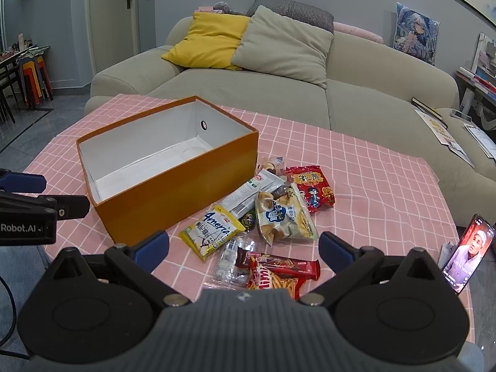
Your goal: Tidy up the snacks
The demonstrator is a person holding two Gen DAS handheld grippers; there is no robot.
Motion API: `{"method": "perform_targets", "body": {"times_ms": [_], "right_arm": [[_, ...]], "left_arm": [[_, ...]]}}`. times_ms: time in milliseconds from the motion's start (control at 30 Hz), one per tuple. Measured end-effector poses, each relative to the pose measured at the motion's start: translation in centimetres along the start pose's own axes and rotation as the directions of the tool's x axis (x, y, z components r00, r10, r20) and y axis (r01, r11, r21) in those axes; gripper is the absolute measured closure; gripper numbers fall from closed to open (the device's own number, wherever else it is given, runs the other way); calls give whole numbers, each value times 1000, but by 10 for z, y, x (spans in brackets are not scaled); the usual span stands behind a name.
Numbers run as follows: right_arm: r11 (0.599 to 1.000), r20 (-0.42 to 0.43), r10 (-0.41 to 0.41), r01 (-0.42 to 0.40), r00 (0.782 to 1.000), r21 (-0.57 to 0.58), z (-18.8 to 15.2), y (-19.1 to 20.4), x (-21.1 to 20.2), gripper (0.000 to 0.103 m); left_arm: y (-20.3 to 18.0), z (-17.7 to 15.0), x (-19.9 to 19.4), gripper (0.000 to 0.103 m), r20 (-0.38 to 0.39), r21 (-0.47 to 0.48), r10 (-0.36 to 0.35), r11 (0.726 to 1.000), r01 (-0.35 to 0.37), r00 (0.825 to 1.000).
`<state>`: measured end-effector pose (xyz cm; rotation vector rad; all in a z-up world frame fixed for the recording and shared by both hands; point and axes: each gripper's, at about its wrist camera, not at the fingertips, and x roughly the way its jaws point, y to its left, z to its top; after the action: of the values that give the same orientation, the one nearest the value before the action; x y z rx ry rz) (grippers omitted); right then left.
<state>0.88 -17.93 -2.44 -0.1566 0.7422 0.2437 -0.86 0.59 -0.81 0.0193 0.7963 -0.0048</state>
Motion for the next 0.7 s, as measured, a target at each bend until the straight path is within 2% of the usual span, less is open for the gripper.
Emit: {"method": "perform_targets", "body": {"times_ms": [700], "right_arm": [[1000,0,3,-3,1000,2,-1,1,1,4]], "left_arm": [[1,0,1,16,-2,-2,3,1000,-3,1000]]}}
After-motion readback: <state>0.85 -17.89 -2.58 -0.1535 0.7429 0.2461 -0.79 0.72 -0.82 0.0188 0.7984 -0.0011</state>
